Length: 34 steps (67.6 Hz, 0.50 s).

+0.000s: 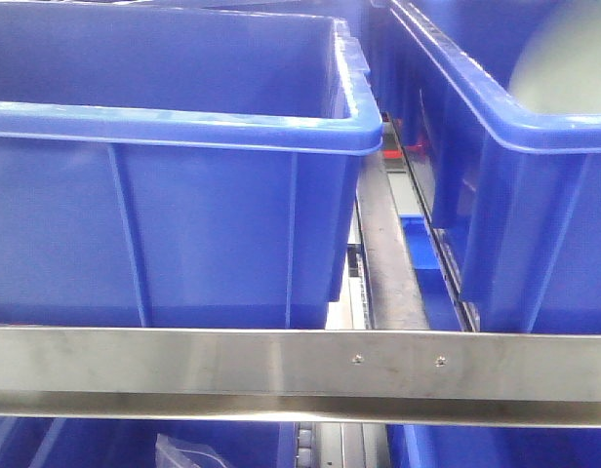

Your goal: Place green plate on second shelf with right arm

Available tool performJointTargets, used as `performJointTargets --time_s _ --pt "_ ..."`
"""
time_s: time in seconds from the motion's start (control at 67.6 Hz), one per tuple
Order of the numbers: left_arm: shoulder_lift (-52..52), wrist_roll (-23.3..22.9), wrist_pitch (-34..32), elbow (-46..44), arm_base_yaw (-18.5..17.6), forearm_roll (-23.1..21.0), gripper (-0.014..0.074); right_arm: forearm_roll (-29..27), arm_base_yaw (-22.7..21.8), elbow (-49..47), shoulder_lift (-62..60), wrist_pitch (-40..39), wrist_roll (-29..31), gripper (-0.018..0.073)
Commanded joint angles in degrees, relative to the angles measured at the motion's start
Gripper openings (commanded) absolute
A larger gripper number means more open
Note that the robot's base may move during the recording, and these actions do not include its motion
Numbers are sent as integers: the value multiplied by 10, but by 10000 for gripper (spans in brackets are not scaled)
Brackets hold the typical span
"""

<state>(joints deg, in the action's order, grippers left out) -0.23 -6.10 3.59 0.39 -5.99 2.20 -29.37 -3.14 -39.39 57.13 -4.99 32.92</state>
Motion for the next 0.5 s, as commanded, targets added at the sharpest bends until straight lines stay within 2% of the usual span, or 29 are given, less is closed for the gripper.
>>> performJointTargets --time_s 0.0,0.089,0.133,0.34,0.488 --pt "-10 -1 -48 23 0 -2 131 -1 -2 -25 -36 12 1 272" --pt "-10 -1 -48 23 0 -2 131 -6 -2 -24 -79 77 1 25" --pt "-10 -1 -48 23 0 -2 131 -12 -2 -20 -100 107 0 74" --pt "-10 -1 -48 23 0 -2 131 -25 -2 26 -264 128 0 57" --pt "-10 -1 -48 23 0 -2 131 -20 -2 75 -373 170 6 57"
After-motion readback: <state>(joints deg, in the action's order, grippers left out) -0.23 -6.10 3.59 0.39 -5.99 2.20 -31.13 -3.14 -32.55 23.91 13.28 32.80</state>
